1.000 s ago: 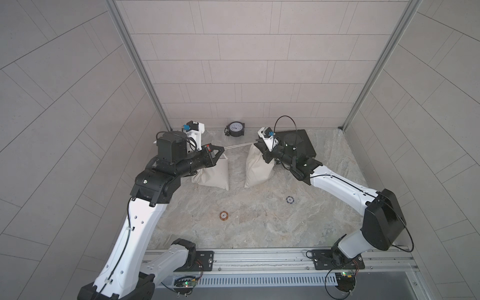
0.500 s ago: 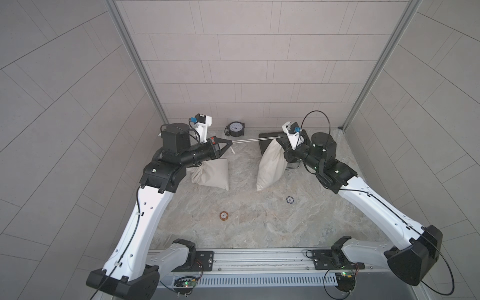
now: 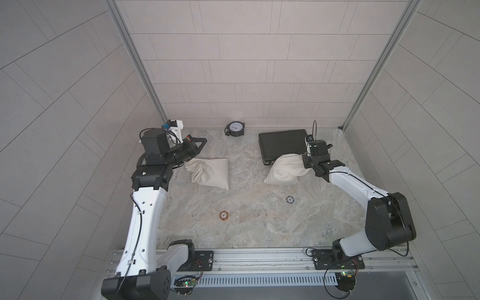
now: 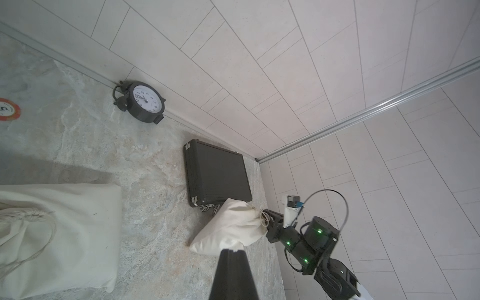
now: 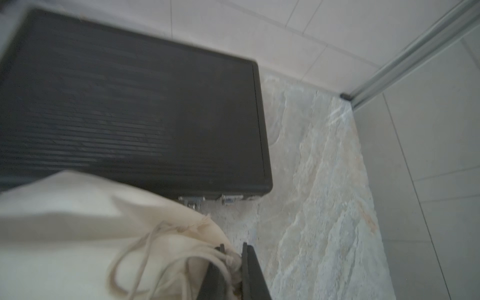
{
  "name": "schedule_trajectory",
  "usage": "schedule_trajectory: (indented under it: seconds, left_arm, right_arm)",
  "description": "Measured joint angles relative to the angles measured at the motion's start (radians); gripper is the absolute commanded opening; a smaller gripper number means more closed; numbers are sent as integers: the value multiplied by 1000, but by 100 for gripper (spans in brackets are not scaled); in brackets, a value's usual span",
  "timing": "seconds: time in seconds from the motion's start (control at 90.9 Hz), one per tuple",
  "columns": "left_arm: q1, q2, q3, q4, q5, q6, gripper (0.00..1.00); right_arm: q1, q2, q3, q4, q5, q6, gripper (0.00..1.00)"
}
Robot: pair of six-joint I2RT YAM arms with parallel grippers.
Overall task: Close the soil bag
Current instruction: Frap the soil bag at the center of the board.
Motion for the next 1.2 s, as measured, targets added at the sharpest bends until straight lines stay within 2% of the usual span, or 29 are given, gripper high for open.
schedule_trajectory:
  seconds: [0.121, 0.209, 0.308, 0.473, 0.561, 0.759, 0.88, 0.98, 1.2]
  left_arm:
    - [-8, -12, 0, 0, 22, 22, 0]
    - [-37, -5, -2, 0, 20, 35, 0]
    - [-122, -9, -28, 4, 3, 39, 14]
    - [-311, -14, -135, 52, -82, 37, 37]
    - [-406, 2, -184, 86, -130, 41, 46]
    - [-595, 69, -248, 261, -217, 146, 66]
    - [-714, 119, -273, 365, -278, 262, 70]
    - [-778, 173, -275, 447, -313, 343, 70]
    - [-793, 270, -292, 601, -385, 454, 65]
  right_arm:
    - [61, 30, 0, -26, 18, 2, 6]
    - [105, -10, -3, -21, -10, -5, 5]
    - [138, -111, -15, 6, -117, -23, 0]
    - [178, -269, -15, 78, -320, -35, 0]
    - [202, -298, -6, 85, -399, -41, 0]
    - [247, -306, 1, 84, -513, -43, 0]
    - [269, -312, 4, 80, -543, -39, 0]
    - [283, -316, 10, 77, -558, -36, 0]
    - [292, -336, 10, 70, -578, -27, 0]
